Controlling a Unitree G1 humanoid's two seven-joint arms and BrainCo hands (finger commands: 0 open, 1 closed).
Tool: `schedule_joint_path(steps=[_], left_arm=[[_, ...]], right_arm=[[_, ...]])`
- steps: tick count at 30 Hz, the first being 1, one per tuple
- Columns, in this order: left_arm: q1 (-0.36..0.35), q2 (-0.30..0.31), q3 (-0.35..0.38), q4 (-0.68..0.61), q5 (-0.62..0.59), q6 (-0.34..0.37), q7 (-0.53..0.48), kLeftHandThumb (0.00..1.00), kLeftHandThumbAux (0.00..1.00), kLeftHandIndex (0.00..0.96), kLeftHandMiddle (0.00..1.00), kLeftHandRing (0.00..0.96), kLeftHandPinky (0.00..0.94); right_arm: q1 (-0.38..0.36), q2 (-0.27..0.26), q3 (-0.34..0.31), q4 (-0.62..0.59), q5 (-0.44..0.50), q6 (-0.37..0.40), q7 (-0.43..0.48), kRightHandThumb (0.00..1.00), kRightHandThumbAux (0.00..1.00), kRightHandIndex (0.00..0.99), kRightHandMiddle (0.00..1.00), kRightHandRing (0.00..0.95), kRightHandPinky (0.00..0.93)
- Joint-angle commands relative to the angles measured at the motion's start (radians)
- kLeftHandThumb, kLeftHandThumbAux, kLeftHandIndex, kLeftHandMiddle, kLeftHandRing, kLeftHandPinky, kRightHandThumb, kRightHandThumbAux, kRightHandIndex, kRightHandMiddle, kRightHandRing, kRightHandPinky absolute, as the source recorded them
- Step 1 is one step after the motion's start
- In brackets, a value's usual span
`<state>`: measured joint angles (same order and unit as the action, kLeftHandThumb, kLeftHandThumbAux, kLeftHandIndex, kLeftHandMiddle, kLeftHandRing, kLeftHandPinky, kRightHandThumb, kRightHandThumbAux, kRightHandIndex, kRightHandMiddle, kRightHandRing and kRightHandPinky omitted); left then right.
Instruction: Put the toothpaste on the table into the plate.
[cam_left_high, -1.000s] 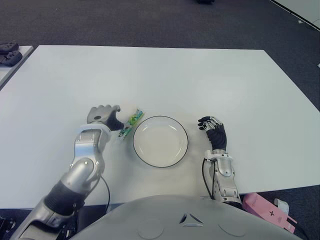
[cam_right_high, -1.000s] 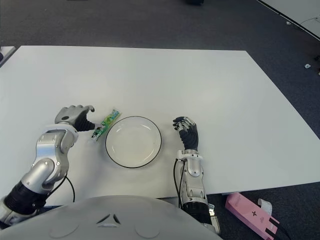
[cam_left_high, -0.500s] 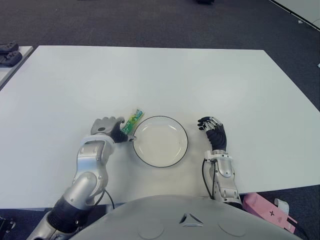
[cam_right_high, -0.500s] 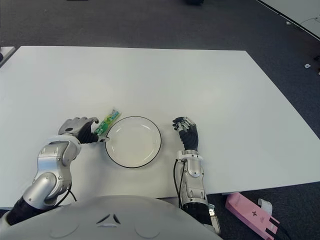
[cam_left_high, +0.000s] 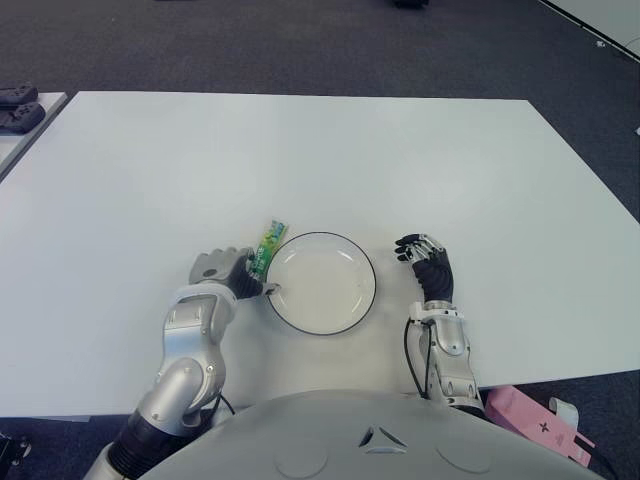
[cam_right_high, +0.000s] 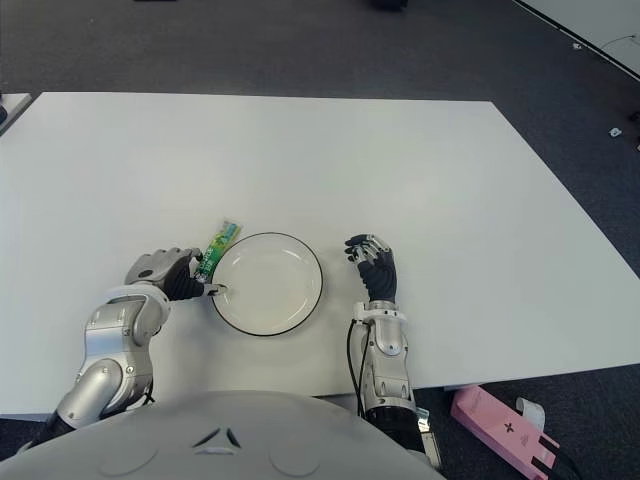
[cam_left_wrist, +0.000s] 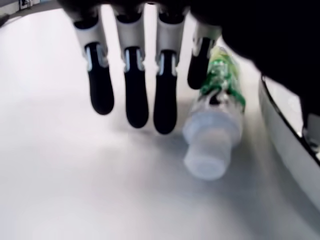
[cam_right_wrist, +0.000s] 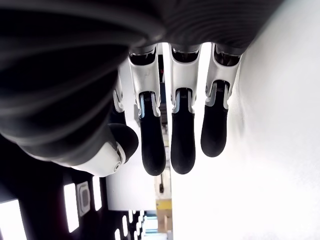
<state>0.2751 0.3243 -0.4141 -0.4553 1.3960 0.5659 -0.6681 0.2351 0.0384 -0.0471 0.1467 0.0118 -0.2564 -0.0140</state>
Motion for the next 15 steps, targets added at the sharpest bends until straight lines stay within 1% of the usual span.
schedule_joint_path(steps=[1, 4, 8, 11, 15], left_arm=[[0.027, -0.033, -0.013, 0.069, 0.022, -0.001, 0.035, 0.0, 0.455, 0.199, 0.403, 0.361, 0.353], [0.034, -0.056, -0.015, 0.107, 0.025, 0.002, 0.077, 0.0, 0.454, 0.193, 0.394, 0.36, 0.376], [0.029, -0.088, -0.013, 0.185, 0.018, 0.007, 0.152, 0.0, 0.458, 0.182, 0.38, 0.352, 0.373], [0.031, -0.105, -0.012, 0.209, 0.024, 0.016, 0.185, 0.0, 0.461, 0.181, 0.378, 0.354, 0.382], [0.033, -0.133, -0.011, 0.24, 0.032, 0.04, 0.224, 0.0, 0.463, 0.165, 0.362, 0.339, 0.36]], right_arm=[[0.024, 0.002, -0.002, 0.007, 0.016, 0.019, 0.007, 0.708, 0.724, 0.429, 0.483, 0.474, 0.467], [0.029, 0.001, -0.002, 0.001, 0.017, 0.019, 0.009, 0.708, 0.724, 0.429, 0.482, 0.473, 0.467], [0.032, 0.0, -0.003, -0.002, 0.017, 0.016, 0.01, 0.708, 0.725, 0.429, 0.481, 0.476, 0.474], [0.035, -0.001, -0.004, -0.003, 0.018, 0.013, 0.013, 0.709, 0.725, 0.428, 0.481, 0.478, 0.475], [0.037, -0.004, -0.004, -0.003, 0.018, 0.009, 0.015, 0.709, 0.725, 0.429, 0.481, 0.478, 0.471]])
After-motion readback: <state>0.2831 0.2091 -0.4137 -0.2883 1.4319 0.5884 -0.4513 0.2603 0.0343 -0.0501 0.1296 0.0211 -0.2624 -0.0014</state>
